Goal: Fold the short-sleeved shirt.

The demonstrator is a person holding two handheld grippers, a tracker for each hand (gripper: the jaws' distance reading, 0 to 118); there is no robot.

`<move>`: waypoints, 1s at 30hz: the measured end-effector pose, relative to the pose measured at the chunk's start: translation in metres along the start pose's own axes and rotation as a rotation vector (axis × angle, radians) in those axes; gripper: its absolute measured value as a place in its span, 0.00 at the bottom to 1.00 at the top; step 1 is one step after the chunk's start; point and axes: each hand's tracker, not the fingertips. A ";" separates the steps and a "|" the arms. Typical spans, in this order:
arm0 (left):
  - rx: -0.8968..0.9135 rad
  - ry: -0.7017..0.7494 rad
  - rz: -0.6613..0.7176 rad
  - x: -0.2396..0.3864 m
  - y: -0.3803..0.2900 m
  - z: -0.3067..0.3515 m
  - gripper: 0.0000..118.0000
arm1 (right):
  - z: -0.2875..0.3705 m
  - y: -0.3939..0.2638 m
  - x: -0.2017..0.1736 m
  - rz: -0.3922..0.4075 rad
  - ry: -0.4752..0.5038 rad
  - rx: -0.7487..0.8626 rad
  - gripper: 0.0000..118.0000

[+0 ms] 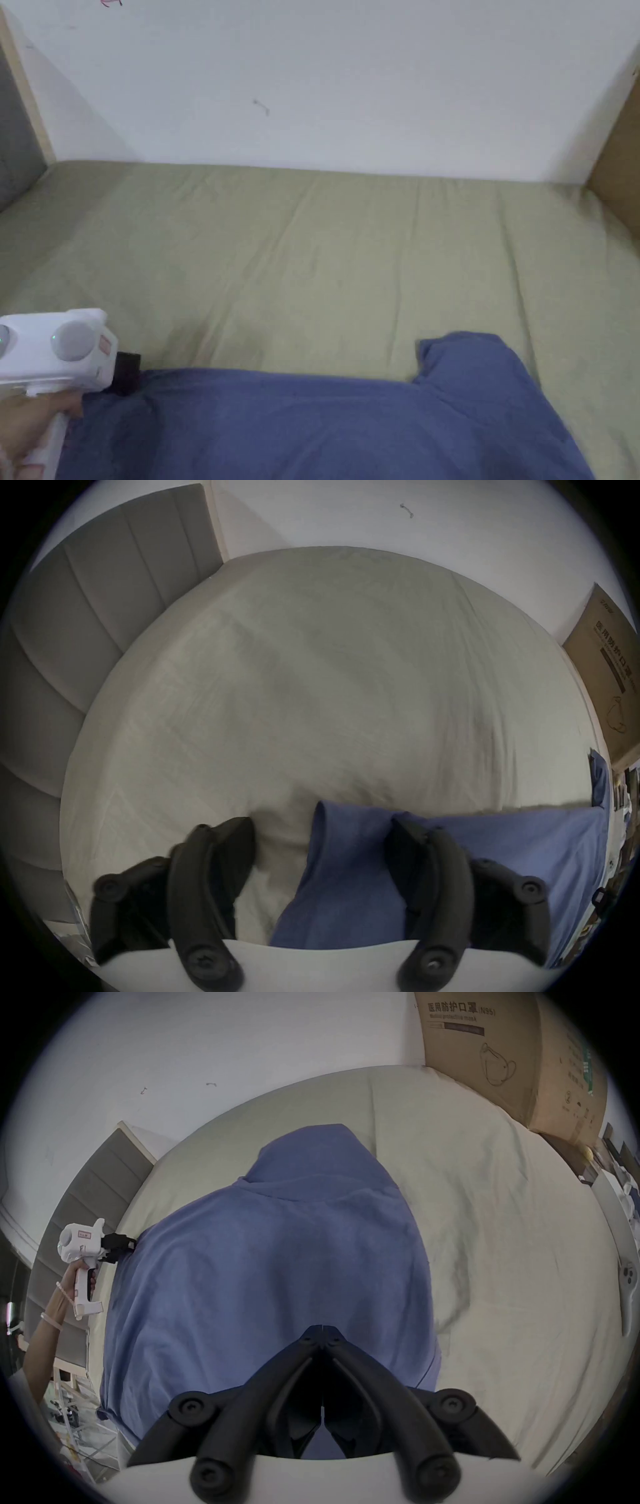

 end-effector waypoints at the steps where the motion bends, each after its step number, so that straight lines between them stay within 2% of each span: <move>1: 0.022 0.032 -0.039 0.004 0.000 0.003 0.55 | -0.001 0.005 0.002 -0.002 0.006 -0.001 0.00; 4: 0.013 0.022 -0.058 0.007 0.003 0.006 0.05 | -0.006 0.032 0.006 -0.011 0.026 0.013 0.00; 6: -0.003 0.011 -0.041 0.004 0.003 0.006 0.02 | -0.015 0.060 0.009 -0.017 0.040 0.020 0.01; 7: 0.001 0.000 -0.030 0.000 0.004 0.006 0.02 | -0.021 0.076 0.010 -0.021 0.030 0.025 0.09; 9: 0.004 -0.022 -0.013 -0.005 0.004 0.011 0.02 | -0.038 0.105 0.013 -0.019 -0.012 0.036 0.70; 10: 0.003 -0.028 -0.016 -0.006 0.004 0.011 0.02 | -0.051 0.121 0.017 -0.006 -0.014 0.022 0.88; 11: 0.000 -0.033 -0.017 -0.008 0.005 0.009 0.02 | -0.062 0.133 0.019 0.000 -0.029 0.010 0.90; 12: 0.000 -0.035 -0.017 -0.008 0.005 0.009 0.02 | -0.075 0.143 0.020 0.027 -0.054 -0.022 0.87; 14: -0.002 -0.035 -0.006 -0.008 0.004 0.008 0.02 | -0.102 0.155 0.020 0.024 -0.163 -0.114 0.82; 16: -0.003 -0.030 -0.009 -0.006 0.004 0.004 0.02 | -0.128 0.155 0.022 0.055 -0.172 -0.207 0.69; 18: -0.002 -0.026 -0.018 -0.006 0.004 0.004 0.02 | -0.129 0.150 0.010 0.156 -0.212 -0.177 0.67; 19: -0.002 -0.025 -0.019 -0.005 0.004 0.003 0.02 | -0.124 0.154 0.006 0.158 -0.216 -0.200 0.59; 20: -0.003 -0.023 -0.019 -0.005 0.004 0.003 0.02 | -0.120 0.158 0.004 0.148 -0.207 -0.205 0.46; 22: -0.006 -0.017 -0.014 -0.004 0.005 0.005 0.02 | -0.114 0.161 -0.002 0.233 -0.223 -0.225 0.14; 23: -0.005 -0.012 -0.012 -0.003 0.006 0.006 0.02 | -0.113 0.160 -0.003 0.247 -0.229 -0.229 0.00; 27: -0.001 0.008 -0.037 0.004 0.000 0.021 0.02 | -0.112 0.161 -0.007 0.219 -0.229 -0.238 0.00; 30: 0.035 -0.005 -0.023 -0.001 -0.001 0.046 0.02 | -0.088 0.175 -0.007 0.129 -0.196 -0.210 0.00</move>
